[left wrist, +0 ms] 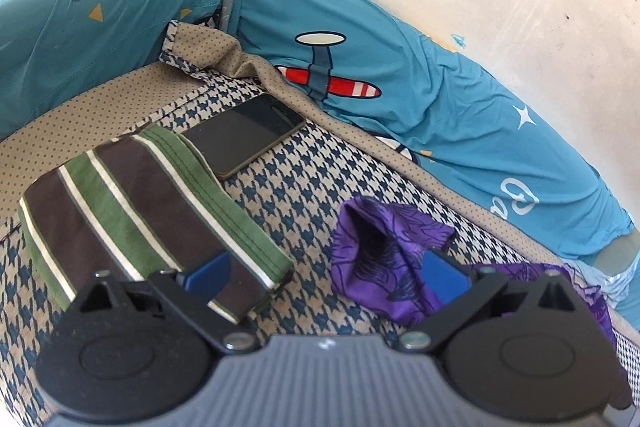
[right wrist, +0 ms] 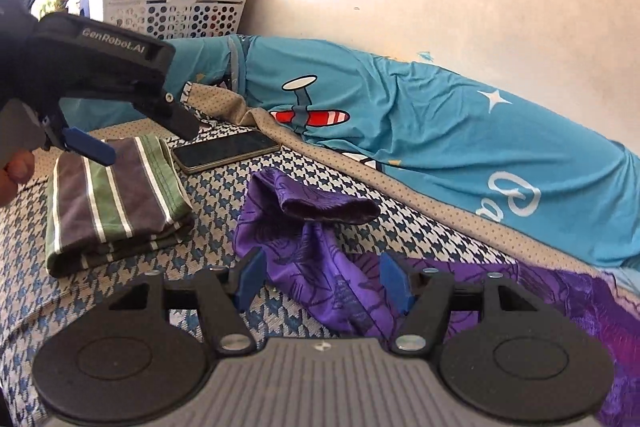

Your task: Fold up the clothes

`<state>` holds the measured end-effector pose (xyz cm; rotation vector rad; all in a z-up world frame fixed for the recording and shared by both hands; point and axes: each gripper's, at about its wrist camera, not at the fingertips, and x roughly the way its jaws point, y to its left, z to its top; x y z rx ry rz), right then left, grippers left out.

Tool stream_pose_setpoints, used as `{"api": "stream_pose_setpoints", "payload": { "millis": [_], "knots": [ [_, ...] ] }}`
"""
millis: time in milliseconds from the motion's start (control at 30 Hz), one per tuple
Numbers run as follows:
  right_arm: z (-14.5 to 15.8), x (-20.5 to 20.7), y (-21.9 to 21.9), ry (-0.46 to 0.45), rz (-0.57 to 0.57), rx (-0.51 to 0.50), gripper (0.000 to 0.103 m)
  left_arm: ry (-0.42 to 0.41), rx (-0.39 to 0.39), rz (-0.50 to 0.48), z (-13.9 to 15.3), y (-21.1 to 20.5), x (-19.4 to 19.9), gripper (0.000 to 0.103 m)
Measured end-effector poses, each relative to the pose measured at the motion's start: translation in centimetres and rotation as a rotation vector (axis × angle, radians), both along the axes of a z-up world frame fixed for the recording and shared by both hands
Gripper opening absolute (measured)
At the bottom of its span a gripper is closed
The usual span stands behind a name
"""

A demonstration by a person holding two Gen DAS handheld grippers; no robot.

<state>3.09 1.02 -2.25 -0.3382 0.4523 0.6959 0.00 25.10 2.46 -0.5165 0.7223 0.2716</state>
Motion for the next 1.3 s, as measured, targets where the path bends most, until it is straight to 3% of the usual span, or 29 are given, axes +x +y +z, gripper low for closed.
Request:
{"api": "stream_pose_setpoints", "payload": {
  "millis": [200,433,533,633,700,733,900,1067,1300],
  "knots": [
    [-0.6,1.1,4.2,-0.116,0.102,-0.149,0.062,-0.024,-0.011,0.058,1.0,1.4,0.1,0.103],
    [-2.5,3.2,7.9,-0.204,0.175,-0.325,0.061,-0.023,-0.092,0.095,0.8,2.7,0.1,0.103],
    [-3.0,4.0,8.8,-0.232,0.187,-0.365,0.052,-0.028,-0.083,0.104,1.0,2.9,0.0,0.103],
    [-3.5,4.8,9.6,-0.241,0.197,-0.404,0.036,-0.028,-0.091,0.107,1.1,3.1,0.1,0.103],
    [-3.9,5.2,10.0,-0.242,0.193,-0.435,0.013,-0.030,-0.097,0.110,1.2,3.3,0.1,0.103],
    [-4.0,5.3,10.1,-0.235,0.186,-0.440,0.008,-0.031,-0.097,0.111,1.2,3.3,0.2,0.103],
    [-1.8,4.6,8.4,-0.064,0.134,-0.269,0.005,-0.044,-0.069,0.111,1.9,3.5,0.1,0.103],
    [0.6,-0.3,5.5,0.096,0.195,-0.056,0.006,-0.067,-0.045,0.117,2.8,4.2,-0.6,0.103],
    [1.6,-7.3,4.1,0.255,0.264,0.088,0.006,-0.066,-0.047,0.102,2.9,4.7,-1.2,0.103]
  ]
}}
